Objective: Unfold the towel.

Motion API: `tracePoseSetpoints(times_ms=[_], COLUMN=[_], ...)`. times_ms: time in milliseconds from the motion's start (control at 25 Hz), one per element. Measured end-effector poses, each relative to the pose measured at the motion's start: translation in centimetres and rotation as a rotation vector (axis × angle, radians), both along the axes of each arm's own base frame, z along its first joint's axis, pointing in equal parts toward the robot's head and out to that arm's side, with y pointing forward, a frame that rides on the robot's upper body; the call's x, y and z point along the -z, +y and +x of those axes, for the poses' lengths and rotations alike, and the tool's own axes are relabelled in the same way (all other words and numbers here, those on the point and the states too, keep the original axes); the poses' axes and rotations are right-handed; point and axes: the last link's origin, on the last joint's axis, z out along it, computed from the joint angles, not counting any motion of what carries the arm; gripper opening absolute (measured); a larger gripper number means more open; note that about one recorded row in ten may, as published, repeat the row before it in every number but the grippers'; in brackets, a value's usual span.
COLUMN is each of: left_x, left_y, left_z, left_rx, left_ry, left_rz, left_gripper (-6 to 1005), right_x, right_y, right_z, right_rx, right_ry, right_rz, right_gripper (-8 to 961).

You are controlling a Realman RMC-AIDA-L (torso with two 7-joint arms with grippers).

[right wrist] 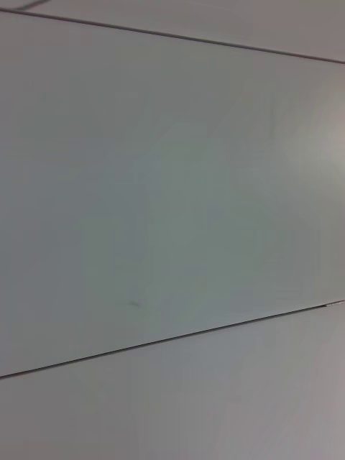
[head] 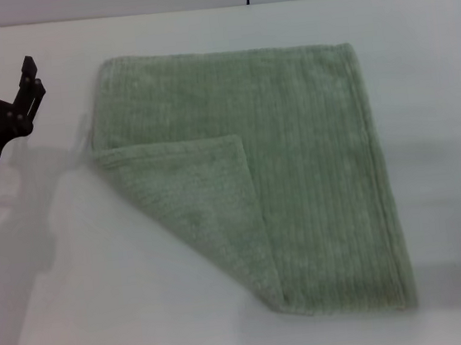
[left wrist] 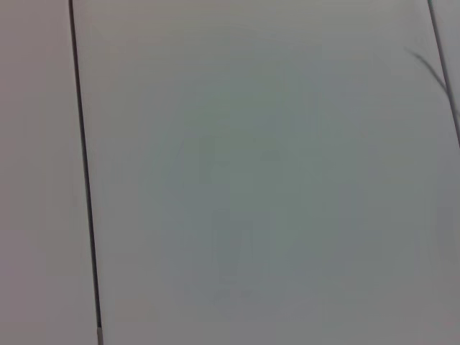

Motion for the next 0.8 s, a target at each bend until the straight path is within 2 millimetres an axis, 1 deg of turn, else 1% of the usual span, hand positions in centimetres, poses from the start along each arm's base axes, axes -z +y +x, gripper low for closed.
tracePoseSetpoints(times_ms=[480,560,600,640,680,720,760,800], left_x=[0.0,-0.1,-0.1,-0.1,-0.1,-0.2,-0.2,-0.2], left_y=[0.0,0.0,0.0,0.0,0.0,0.0,0.1,0.1], left_z=[-0.1,0.0,0.0,-0.1,-0.1,-0.1,0.0,0.0], left_rx=[-0.003,-0.005,-0.005,-0.008,-0.008,-0.011,-0.011,-0.01], left_ry=[0.0,-0.009,-0.009,-0.019,-0.019,-0.032,-0.049,-0.05], left_rz=[-0.001,0.005,0.005,0.008,0.008,0.011,0.009,0.007], left_gripper=[799,799,799,799,799,799,799,799], right_x=[0.2,0.8,0.8,1.1,1.1,1.2,1.4,1.4], right_y=[0.1,0.9,0.9,1.7,1.7,2.3,3.8,3.8], right_z=[-0.1,-0.8,-0.8,-1.5,-1.5,-1.9,-3.0,-3.0], right_rx=[-0.015,-0.049,-0.049,-0.072,-0.072,-0.082,-0.104,-0.104], right_ry=[0.013,0.023,0.023,0.022,0.022,0.021,0.015,0.015], right_rz=[-0.021,-0.08,-0.08,-0.118,-0.118,-0.145,-0.218,-0.218], right_gripper=[746,745,745,745,745,745,744,744])
